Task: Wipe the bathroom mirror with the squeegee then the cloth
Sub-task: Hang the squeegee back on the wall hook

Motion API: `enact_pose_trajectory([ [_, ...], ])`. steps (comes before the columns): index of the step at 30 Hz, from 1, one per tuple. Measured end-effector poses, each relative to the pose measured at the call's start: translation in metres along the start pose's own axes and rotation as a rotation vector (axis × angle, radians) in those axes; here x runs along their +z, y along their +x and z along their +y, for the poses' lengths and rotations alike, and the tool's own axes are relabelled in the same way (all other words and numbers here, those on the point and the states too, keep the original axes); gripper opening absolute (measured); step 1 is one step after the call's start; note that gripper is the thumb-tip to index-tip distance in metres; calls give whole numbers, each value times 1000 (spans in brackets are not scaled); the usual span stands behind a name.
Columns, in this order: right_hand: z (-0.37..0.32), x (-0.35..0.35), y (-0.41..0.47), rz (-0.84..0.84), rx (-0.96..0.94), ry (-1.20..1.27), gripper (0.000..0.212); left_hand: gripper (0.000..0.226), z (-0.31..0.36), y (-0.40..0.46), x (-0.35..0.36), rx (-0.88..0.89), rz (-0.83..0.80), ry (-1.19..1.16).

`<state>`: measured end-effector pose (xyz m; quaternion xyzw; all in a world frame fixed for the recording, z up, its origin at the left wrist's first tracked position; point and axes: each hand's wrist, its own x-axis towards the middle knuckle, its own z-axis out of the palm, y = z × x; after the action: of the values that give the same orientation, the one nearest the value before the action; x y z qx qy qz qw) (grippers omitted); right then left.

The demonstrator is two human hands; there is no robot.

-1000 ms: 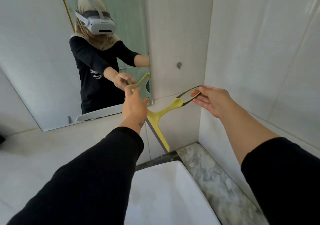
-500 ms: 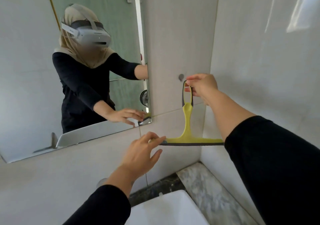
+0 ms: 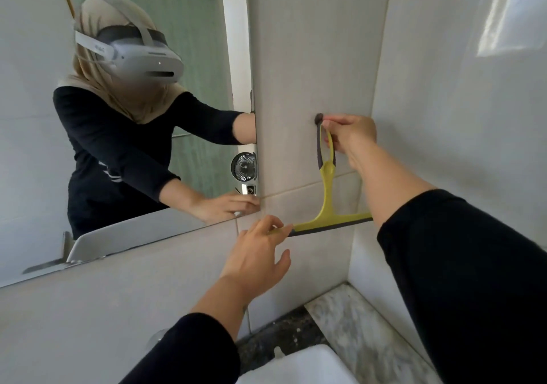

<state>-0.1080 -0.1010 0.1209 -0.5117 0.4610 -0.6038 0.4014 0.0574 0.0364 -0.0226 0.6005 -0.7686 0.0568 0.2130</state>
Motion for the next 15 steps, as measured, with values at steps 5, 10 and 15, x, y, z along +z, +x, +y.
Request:
enact_pose_trajectory([
  [5,10,5,-2,43,-15,-10,15,55,-1,2,0,-16,-47,34],
  [10,1,4,-13,39,-24,-157,15,52,3,7,-17,-53,-20,-66],
  [15,-18,-3,-42,-43,-133,-381,30,52,14,9,-53,-71,38,-103],
])
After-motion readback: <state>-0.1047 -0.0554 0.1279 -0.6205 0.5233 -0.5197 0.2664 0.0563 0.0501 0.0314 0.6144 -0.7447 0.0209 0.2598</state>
